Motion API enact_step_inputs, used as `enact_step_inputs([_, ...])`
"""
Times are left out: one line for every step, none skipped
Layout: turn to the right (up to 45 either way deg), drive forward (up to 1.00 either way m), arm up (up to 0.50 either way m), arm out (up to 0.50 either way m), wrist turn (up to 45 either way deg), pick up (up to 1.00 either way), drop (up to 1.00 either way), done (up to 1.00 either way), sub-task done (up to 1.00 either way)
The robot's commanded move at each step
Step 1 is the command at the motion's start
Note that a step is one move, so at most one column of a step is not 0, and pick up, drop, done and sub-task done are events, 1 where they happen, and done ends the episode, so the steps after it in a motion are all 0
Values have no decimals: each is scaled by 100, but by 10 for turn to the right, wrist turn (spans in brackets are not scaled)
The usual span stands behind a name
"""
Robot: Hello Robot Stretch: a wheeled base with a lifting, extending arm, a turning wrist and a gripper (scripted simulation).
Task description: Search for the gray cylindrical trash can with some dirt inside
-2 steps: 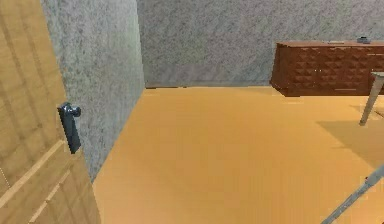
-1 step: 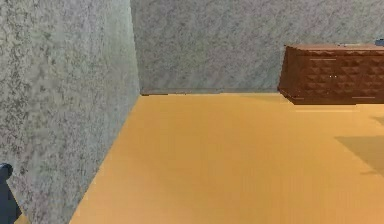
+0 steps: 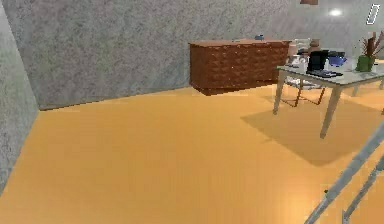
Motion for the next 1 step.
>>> enact_step_inputs([0, 100, 0, 0, 0, 0, 0, 0, 0])
